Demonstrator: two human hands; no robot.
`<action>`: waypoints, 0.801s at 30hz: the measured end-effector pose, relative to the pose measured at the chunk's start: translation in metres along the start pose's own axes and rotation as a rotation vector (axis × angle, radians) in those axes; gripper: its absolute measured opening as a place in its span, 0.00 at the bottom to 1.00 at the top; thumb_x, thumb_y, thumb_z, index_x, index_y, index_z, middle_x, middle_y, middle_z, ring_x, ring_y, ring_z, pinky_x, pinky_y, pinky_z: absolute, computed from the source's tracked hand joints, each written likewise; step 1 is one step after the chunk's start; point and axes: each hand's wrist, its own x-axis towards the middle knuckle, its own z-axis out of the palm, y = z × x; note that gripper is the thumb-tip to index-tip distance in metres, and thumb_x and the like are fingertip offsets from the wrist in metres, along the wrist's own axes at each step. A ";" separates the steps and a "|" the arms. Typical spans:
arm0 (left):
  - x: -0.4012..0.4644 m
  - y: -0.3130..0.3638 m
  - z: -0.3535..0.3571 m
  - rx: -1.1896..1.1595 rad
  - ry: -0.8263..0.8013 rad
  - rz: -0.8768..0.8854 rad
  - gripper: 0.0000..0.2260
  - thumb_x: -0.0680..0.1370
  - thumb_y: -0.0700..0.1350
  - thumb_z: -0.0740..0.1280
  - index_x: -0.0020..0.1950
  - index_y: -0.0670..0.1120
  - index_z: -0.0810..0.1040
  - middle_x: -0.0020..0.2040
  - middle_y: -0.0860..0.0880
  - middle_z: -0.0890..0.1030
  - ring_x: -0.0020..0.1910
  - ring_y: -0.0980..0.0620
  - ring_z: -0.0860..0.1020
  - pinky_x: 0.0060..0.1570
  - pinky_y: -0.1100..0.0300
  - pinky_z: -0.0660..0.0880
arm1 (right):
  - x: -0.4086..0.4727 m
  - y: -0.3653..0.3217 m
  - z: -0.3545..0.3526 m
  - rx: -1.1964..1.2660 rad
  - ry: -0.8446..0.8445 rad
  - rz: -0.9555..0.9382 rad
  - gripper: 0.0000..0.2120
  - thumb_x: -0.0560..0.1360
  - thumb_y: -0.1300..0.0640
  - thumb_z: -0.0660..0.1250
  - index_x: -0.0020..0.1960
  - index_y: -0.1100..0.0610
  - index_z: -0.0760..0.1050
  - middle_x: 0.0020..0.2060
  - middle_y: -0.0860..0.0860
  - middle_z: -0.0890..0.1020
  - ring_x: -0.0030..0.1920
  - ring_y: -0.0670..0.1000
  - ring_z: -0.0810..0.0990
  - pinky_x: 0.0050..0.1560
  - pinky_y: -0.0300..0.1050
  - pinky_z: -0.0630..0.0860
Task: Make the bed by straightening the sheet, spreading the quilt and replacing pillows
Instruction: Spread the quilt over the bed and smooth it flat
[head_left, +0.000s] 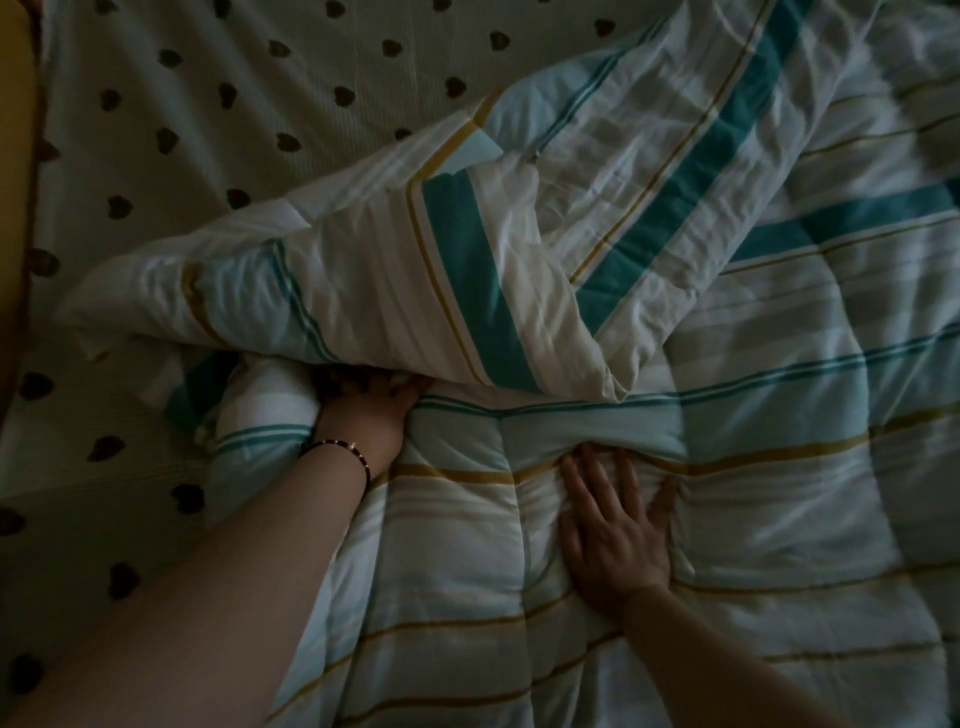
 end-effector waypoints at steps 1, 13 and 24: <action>0.001 -0.001 -0.001 -0.026 -0.001 0.005 0.25 0.81 0.48 0.42 0.78 0.62 0.49 0.74 0.37 0.59 0.67 0.27 0.62 0.63 0.35 0.66 | 0.000 0.000 0.000 -0.011 -0.006 -0.008 0.34 0.75 0.41 0.55 0.80 0.43 0.52 0.79 0.46 0.58 0.77 0.59 0.55 0.68 0.78 0.50; 0.013 0.002 -0.019 -0.152 -0.078 0.050 0.20 0.83 0.52 0.52 0.76 0.58 0.59 0.74 0.46 0.66 0.70 0.36 0.64 0.69 0.46 0.62 | 0.062 -0.043 -0.040 0.136 0.030 -0.312 0.28 0.81 0.43 0.53 0.79 0.43 0.56 0.75 0.49 0.67 0.74 0.56 0.66 0.70 0.61 0.59; 0.048 -0.040 -0.038 -0.071 0.154 0.243 0.24 0.78 0.49 0.55 0.69 0.74 0.60 0.76 0.44 0.61 0.66 0.31 0.64 0.66 0.35 0.63 | 0.367 -0.093 -0.122 -0.212 0.126 -0.547 0.30 0.81 0.36 0.41 0.80 0.43 0.43 0.81 0.48 0.47 0.79 0.53 0.51 0.69 0.75 0.49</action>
